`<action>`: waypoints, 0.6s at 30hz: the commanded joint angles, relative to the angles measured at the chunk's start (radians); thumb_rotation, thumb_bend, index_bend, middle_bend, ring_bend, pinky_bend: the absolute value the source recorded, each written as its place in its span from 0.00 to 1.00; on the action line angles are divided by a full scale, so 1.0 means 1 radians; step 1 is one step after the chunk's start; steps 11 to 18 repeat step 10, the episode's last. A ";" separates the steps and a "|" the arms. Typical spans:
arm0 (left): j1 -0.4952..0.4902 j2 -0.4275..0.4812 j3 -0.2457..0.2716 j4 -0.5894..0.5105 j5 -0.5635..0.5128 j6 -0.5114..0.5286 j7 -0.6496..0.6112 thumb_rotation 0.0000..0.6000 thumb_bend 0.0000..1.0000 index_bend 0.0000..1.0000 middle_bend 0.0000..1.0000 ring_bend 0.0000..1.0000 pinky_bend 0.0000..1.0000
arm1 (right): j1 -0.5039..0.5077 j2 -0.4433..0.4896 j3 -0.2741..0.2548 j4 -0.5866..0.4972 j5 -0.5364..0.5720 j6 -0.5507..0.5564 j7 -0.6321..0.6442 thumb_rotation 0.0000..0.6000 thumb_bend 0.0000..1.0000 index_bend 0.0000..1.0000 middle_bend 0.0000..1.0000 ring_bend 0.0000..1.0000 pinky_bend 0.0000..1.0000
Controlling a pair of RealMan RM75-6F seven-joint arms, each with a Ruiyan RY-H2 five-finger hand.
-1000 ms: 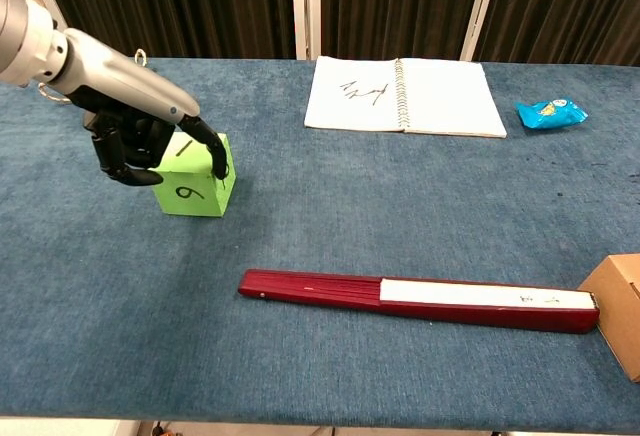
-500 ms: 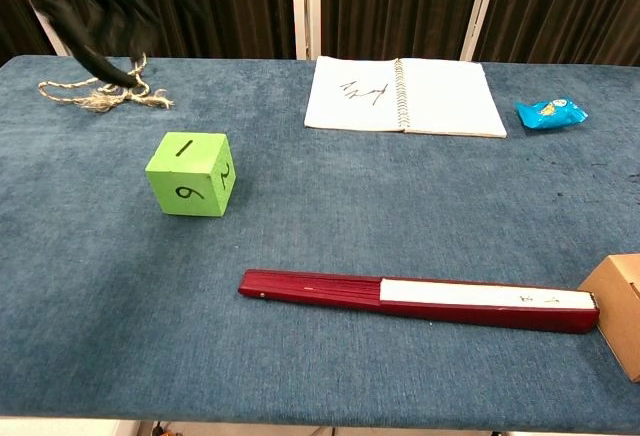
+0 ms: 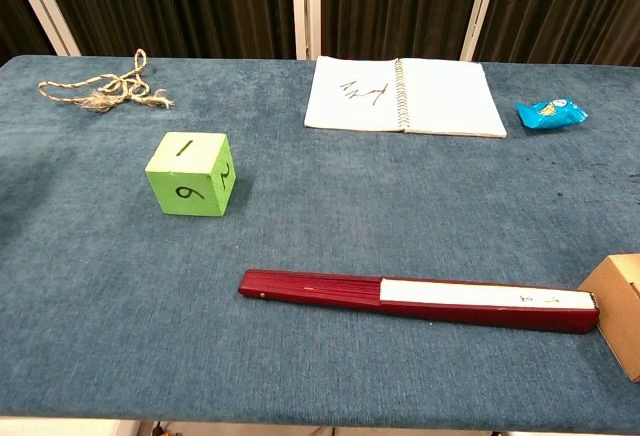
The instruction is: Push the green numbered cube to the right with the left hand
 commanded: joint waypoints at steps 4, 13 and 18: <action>0.158 -0.017 0.045 -0.036 0.096 0.112 0.028 1.00 0.03 0.17 0.18 0.17 0.18 | -0.005 -0.029 0.001 0.005 0.007 0.005 -0.027 1.00 0.30 0.00 0.00 0.00 0.00; 0.235 -0.029 0.050 -0.032 0.173 0.150 0.060 1.00 0.03 0.17 0.18 0.17 0.18 | 0.000 0.009 -0.023 -0.041 0.006 -0.044 0.050 1.00 0.30 0.00 0.00 0.00 0.00; 0.235 -0.029 0.050 -0.032 0.173 0.150 0.060 1.00 0.03 0.17 0.18 0.17 0.18 | 0.000 0.009 -0.023 -0.041 0.006 -0.044 0.050 1.00 0.30 0.00 0.00 0.00 0.00</action>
